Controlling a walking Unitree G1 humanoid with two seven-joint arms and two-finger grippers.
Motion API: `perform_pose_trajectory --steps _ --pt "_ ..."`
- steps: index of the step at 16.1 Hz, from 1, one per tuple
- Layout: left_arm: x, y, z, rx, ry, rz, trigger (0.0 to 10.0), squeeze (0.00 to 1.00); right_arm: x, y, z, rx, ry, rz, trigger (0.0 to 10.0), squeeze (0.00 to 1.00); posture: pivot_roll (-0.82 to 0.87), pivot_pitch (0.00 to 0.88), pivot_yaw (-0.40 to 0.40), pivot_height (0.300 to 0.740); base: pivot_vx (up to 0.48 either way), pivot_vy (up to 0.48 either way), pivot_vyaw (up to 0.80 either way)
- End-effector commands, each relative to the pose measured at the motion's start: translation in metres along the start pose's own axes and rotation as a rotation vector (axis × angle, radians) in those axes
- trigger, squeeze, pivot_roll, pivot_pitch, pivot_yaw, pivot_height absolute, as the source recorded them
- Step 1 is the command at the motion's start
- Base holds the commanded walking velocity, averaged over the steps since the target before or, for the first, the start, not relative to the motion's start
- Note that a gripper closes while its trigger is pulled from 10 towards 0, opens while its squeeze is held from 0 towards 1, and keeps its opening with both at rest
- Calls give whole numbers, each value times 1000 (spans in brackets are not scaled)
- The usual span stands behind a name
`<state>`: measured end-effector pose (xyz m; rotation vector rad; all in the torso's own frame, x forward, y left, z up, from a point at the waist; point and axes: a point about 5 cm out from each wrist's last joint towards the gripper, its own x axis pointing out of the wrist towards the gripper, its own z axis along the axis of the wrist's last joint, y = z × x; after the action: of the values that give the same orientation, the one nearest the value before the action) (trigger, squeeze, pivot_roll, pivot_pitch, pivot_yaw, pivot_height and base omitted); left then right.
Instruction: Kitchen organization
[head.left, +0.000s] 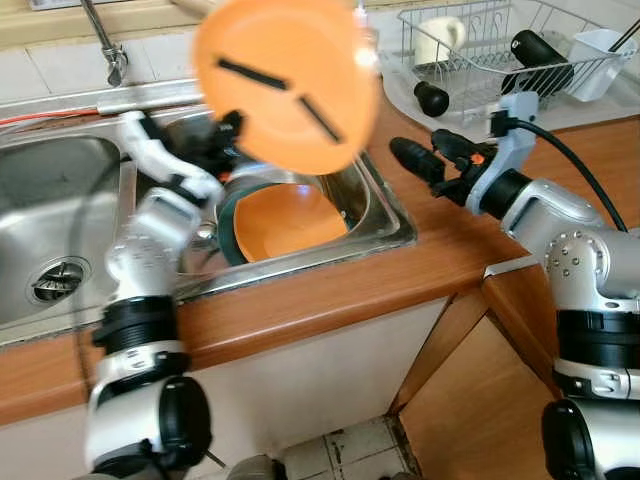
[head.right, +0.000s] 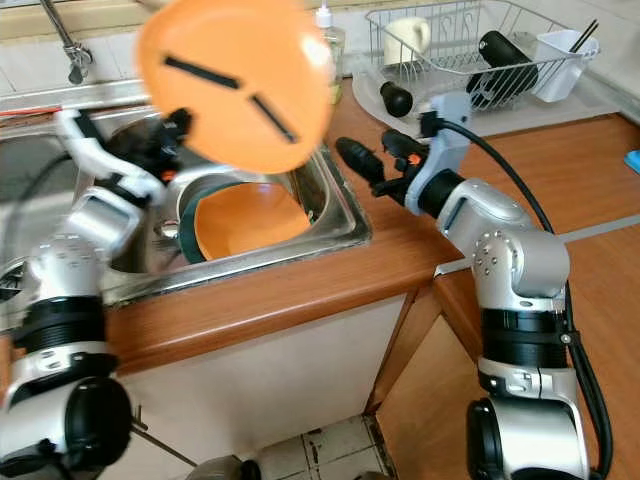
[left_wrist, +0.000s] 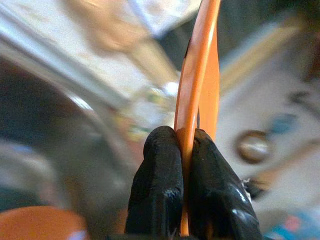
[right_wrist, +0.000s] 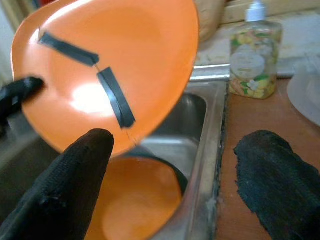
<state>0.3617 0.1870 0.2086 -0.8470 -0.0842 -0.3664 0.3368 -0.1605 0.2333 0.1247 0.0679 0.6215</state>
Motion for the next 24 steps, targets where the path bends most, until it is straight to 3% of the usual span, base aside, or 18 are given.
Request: perform_pose_trajectory --steps 1,3,6,13,15,16,19,20,22,24 --pt "-6 13 6 57 8 96 0 0 -2 10 -4 -102 44 32 10000 0 -78 0 37 740 0 0 0" --pt "-10 29 8 119 23 211 0 0 -5 24 -11 -242 71 111 10000 0 -81 0 43 740 0 0 0" --pt "-11 37 2 145 68 282 0 0 -10 40 -19 -329 115 225 10000 0 -81 0 46 740 0 0 0" --pt "0 43 -24 52 232 369 0 0 -16 53 -35 -420 192 334 10000 0 -83 0 61 740 0 0 0" --pt "7 43 -31 38 292 373 4980 0 -16 55 -37 -433 197 345 10000 0 -88 0 71 740 0 0 0" --pt "9 43 -35 35 320 379 10000 0 -16 56 -38 -436 198 347 10000 0 -92 0 77 740 0 0 0" --pt "10 46 -41 41 375 418 10000 0 -15 57 -39 -445 202 347 10000 0 -97 0 87 740 0 0 0" --pt "11 46 -43 54 385 422 10000 714 -15 58 -40 -445 201 347 10000 0 -98 0 88 740 0 0 0" --pt "12 46 -43 55 392 419 10000 1000 -14 58 -40 -443 201 348 10000 0 -96 0 88 740 0 0 0" --pt "13 46 -44 60 402 412 10000 1000 -14 59 -41 -440 203 347 10000 0 -96 0 88 740 0 0 0"
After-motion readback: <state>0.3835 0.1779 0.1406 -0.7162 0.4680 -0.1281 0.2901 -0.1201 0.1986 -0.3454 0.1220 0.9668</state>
